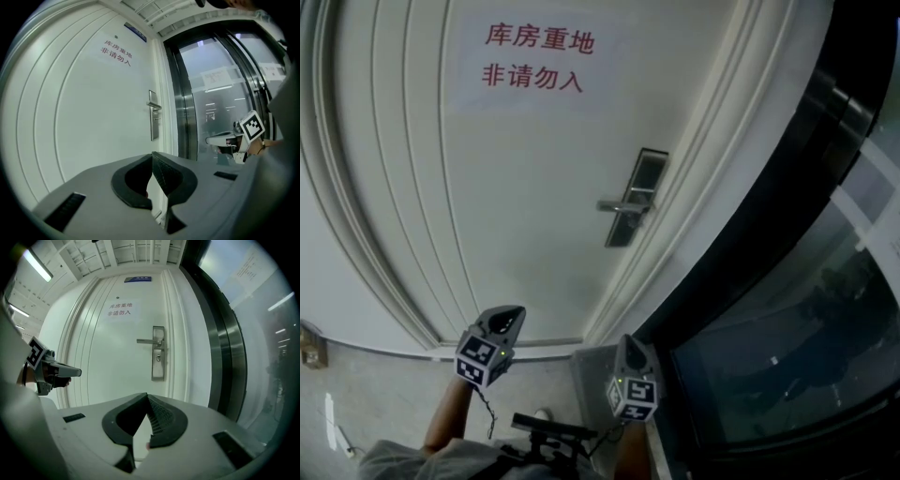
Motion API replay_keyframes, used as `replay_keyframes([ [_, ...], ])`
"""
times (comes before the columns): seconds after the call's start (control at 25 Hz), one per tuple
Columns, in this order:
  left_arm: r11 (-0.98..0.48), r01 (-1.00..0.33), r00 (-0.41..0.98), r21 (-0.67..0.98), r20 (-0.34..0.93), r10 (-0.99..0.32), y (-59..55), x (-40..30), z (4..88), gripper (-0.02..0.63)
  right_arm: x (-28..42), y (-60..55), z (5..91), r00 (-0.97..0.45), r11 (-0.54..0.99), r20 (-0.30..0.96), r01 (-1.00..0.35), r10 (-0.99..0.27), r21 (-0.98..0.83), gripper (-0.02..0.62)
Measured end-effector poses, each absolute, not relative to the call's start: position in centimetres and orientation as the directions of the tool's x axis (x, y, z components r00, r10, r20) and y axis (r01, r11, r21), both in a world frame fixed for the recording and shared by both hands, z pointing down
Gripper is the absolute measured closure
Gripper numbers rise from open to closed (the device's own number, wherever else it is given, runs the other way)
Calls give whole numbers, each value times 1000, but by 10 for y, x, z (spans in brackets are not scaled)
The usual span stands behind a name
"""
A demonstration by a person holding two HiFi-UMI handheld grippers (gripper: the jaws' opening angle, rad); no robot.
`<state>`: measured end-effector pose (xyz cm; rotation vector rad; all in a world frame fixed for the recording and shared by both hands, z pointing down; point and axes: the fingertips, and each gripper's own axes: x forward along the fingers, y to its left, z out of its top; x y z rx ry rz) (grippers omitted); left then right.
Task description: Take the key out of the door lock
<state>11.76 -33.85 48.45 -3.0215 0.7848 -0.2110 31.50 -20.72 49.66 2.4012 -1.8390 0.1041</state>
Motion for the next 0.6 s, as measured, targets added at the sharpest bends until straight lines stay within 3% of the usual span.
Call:
replay_keyframes([
  [0.6,-845,-532,837,-49,116,-534,-398,167,482,601,372,-281,482,209,-200,92,-975,-974,96,583],
])
